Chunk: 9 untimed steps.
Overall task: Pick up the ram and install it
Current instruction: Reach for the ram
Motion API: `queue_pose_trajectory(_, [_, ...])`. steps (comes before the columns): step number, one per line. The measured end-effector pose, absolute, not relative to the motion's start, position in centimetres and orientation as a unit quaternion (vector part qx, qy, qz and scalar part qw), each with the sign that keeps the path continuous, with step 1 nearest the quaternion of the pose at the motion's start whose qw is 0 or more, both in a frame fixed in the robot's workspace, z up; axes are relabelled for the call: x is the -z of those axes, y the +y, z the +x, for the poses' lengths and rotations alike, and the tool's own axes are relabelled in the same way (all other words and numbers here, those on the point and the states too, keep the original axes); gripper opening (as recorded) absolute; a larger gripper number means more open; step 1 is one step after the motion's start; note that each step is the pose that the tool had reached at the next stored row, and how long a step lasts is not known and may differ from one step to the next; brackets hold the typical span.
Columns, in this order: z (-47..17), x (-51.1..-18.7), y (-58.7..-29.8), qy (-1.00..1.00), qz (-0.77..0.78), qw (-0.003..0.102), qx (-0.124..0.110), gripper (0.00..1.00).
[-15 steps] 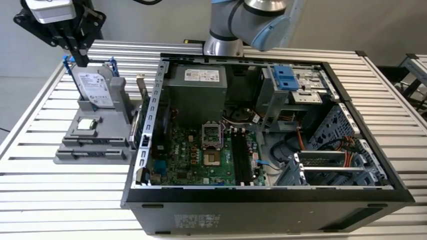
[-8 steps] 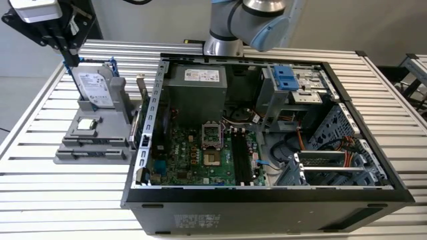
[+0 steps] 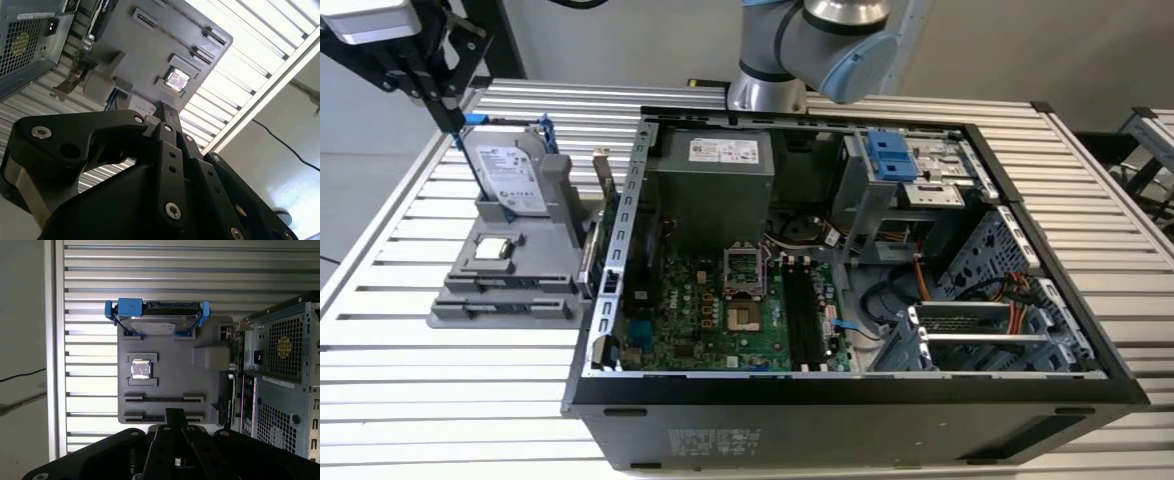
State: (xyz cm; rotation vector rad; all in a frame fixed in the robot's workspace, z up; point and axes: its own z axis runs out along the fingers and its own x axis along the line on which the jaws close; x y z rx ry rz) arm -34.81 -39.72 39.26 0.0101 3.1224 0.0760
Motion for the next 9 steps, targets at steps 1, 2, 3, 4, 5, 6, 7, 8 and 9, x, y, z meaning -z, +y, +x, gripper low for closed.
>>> queue_pose_trajectory(1, [-34.8,-39.3,-39.7,1.0,0.003,0.009,-0.024,0.0])
queue_pose_trajectory(2, [-34.8,-39.3,-39.7,1.0,0.003,0.009,-0.024,0.0])
queue_pose_trajectory(3, [-34.8,-39.3,-39.7,1.0,0.003,0.009,-0.024,0.0])
queue_pose_trajectory(4, [-34.8,-39.3,-39.8,1.0,0.003,0.009,-0.024,0.0])
queue_pose_trajectory(5, [-34.8,-39.3,-39.9,1.0,0.003,0.009,-0.024,0.0])
queue_pose_trajectory(6, [-34.8,-39.3,-40.1,1.0,0.003,0.009,-0.024,0.0])
queue_pose_trajectory(7, [-34.8,-39.3,-40.3,1.0,0.003,0.009,-0.024,0.0])
queue_pose_trajectory(8, [-34.8,-39.3,-40.5,1.0,0.003,0.009,-0.024,0.0])
queue_pose_trajectory(9, [-34.8,-39.3,-40.8,1.0,0.003,0.009,-0.024,0.0])
